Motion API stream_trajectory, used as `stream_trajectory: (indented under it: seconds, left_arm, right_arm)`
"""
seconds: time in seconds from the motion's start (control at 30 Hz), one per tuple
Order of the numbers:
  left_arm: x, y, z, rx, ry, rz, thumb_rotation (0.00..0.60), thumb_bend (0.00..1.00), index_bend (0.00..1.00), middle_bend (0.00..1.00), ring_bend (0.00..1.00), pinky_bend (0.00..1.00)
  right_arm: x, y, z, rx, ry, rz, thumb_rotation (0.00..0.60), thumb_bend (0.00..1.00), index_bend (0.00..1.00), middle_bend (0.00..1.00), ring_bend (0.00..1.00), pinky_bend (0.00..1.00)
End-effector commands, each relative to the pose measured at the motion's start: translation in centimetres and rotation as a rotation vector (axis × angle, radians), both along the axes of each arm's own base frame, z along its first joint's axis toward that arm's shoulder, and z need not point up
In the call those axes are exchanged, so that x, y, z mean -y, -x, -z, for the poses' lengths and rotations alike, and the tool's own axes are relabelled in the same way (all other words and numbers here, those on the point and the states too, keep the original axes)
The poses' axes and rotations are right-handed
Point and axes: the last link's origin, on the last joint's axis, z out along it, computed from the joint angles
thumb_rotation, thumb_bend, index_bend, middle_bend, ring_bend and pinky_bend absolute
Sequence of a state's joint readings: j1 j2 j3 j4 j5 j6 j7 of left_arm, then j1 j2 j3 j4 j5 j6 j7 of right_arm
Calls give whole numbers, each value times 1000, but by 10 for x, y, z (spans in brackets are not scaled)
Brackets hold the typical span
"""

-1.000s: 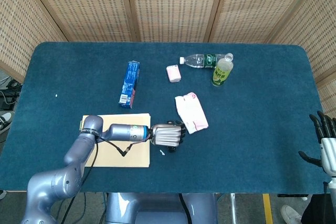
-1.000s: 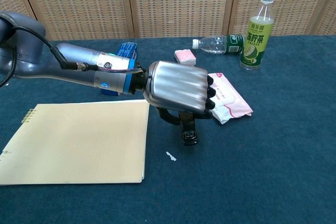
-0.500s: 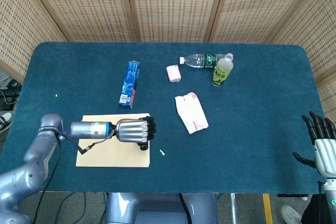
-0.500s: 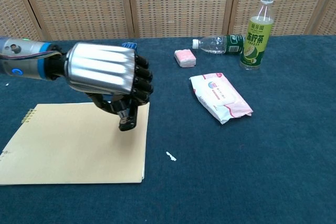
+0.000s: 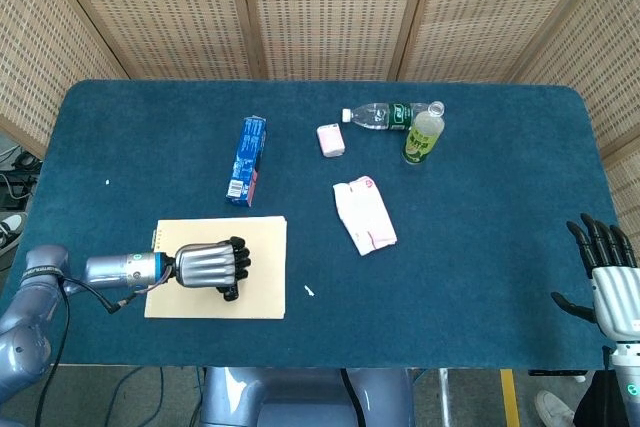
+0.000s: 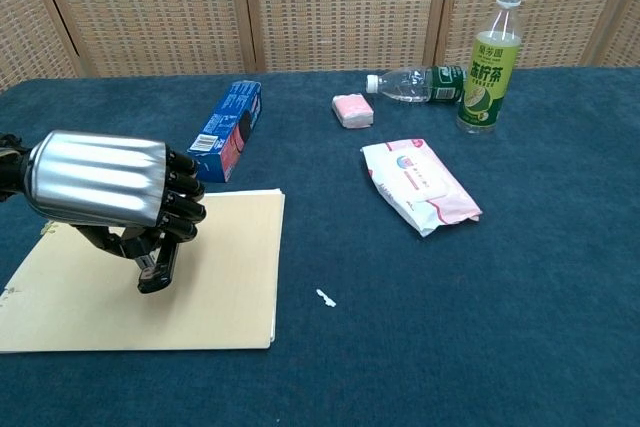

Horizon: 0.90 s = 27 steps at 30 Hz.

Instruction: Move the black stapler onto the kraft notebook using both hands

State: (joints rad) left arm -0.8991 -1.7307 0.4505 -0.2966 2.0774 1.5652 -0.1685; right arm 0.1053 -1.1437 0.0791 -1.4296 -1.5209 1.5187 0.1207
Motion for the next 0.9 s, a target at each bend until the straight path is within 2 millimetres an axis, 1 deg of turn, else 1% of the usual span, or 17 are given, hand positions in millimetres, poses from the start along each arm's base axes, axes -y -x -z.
stream_trajectory:
  seconds: [0.03,0.1,0.17,0.2,0.23,0.3,0.33,0.4,0.47,0.53,0.63,0.7,0.73,0.8,0.83,0.87,0.9]
  left_arm:
    - [2,5,1,-26,-6,15,600,330,743,495,421,462]
    - [4,9,2,-37,-10,14,600,316,718,478,418,455]
    - [5,12,3,-45,-10,5,600,256,605,398,363,408]
    - [5,14,3,-56,-9,2,600,186,489,309,281,348]
    - [5,15,4,-61,-12,1,600,105,366,206,177,279]
    - [3,19,4,-76,-38,-11,600,15,196,62,41,179]
    - [3,20,5,-75,-43,-20,600,0,123,18,9,141]
    - [3,21,3,-66,-49,-33,600,0,36,0,0,101]
    - [2,21,0,-56,-53,-44,600,0,0,0,0,81]
    - [2,19,-6,-34,-57,-46,600,0,0,0,0,78]
    - [2,15,-25,79,-83,-81,600,0,0,0,0,72]
    - [3,11,-38,185,-96,-135,600,0,0,0,0,43]
    - [5,10,-48,290,-101,-205,600,0,0,0,0,21]
    - [8,11,-62,429,-112,-302,600,0,0,0,0,1]
    - [13,13,-72,527,-113,-381,600,0,0,0,0,0]
    - [16,15,-76,573,-112,-420,597,0,0,0,0,0]
    - [25,19,-87,664,-120,-503,586,0,0,0,0,0]
  right_arm:
    - [0,0,0,1,-1,1,600,0,0,0,0,0]
    - [0,0,0,2,-2,1,600,0,0,0,0,0]
    - [0,0,-1,3,-3,1,600,0,0,0,0,0]
    - [-1,0,-1,3,-3,-1,600,0,0,0,0,0]
    - [-1,-1,-1,3,-3,-2,600,0,0,0,0,0]
    - [-1,-2,0,4,-6,-6,600,0,0,0,0,0]
    - [-1,-2,0,4,-7,-9,600,0,0,0,0,0]
    - [-2,-3,1,4,-10,-14,600,0,0,0,0,0]
    - [-2,-5,1,4,-9,-19,600,0,0,0,0,0]
    - [-3,-6,1,6,-9,-26,600,0,0,0,0,0]
    - [-5,-10,0,9,-6,-40,600,0,0,0,0,0]
    - [-6,-11,-1,11,-4,-45,600,0,0,0,0,0]
    - [-7,-12,-2,12,-3,-47,600,0,0,0,0,0]
    - [-8,-13,-2,15,-2,-48,600,0,0,0,0,0]
    - [-9,-13,-3,16,-3,-49,600,0,0,0,0,0]
    - [-10,-13,-3,17,-4,-50,600,0,0,0,0,0]
    - [-11,-13,-3,18,-5,-50,600,0,0,0,0,0]
